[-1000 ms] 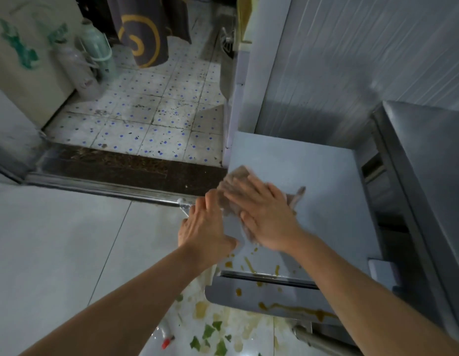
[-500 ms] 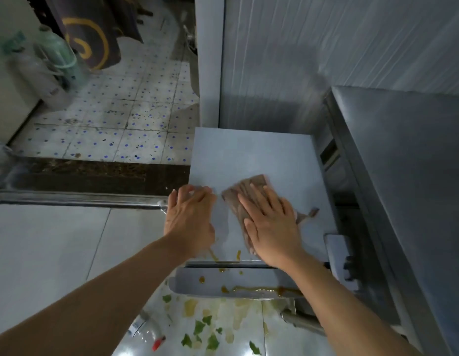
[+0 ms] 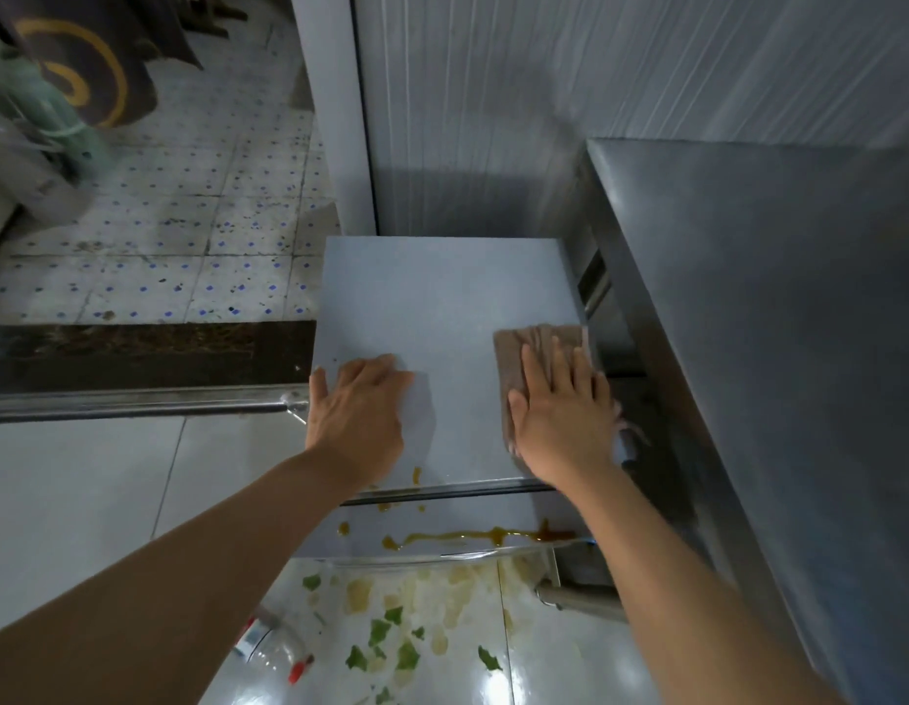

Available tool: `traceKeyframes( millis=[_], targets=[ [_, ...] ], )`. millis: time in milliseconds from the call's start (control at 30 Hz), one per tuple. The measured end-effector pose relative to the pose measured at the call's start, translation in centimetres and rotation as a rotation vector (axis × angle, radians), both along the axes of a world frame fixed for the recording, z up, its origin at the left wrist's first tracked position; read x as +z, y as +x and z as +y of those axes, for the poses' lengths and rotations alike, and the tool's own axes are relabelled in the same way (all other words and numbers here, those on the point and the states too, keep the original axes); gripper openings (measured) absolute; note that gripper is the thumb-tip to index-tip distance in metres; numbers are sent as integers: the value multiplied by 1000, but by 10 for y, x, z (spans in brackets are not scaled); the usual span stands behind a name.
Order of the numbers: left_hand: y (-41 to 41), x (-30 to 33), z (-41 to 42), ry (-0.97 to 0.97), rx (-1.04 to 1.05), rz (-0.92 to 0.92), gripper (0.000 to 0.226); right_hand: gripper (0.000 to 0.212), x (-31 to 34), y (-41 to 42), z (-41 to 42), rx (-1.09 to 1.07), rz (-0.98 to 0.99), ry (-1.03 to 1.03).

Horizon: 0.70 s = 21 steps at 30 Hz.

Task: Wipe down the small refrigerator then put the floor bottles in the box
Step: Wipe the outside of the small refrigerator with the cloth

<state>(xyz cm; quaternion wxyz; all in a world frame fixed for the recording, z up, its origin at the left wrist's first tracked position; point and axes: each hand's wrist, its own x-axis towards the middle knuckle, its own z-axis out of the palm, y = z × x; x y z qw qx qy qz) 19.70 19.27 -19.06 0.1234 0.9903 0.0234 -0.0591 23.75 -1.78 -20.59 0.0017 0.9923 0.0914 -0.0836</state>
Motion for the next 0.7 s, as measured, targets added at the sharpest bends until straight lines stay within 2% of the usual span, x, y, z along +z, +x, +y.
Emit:
traceKeyframes(
  millis=[100,300,367,567,700],
  targets=[
    [-7,-2,-14,47,-122,6,58,63,8,-33,-16,-72,-11,-89],
    [-8,-9,-21,10,-79,-100,50,64,4,8,-14,-109,60,-36],
    [-11,-10,-20,6,-95,-74,50,64,5,7,-15,-117,63,-25],
    [-16,-3,-5,64,-181,-32,51,64,13,-64,-24,-37,-28,-120],
    [-13,0,8,52,-217,-31,48,59,8,-44,-25,9,-55,-95]
  ],
)
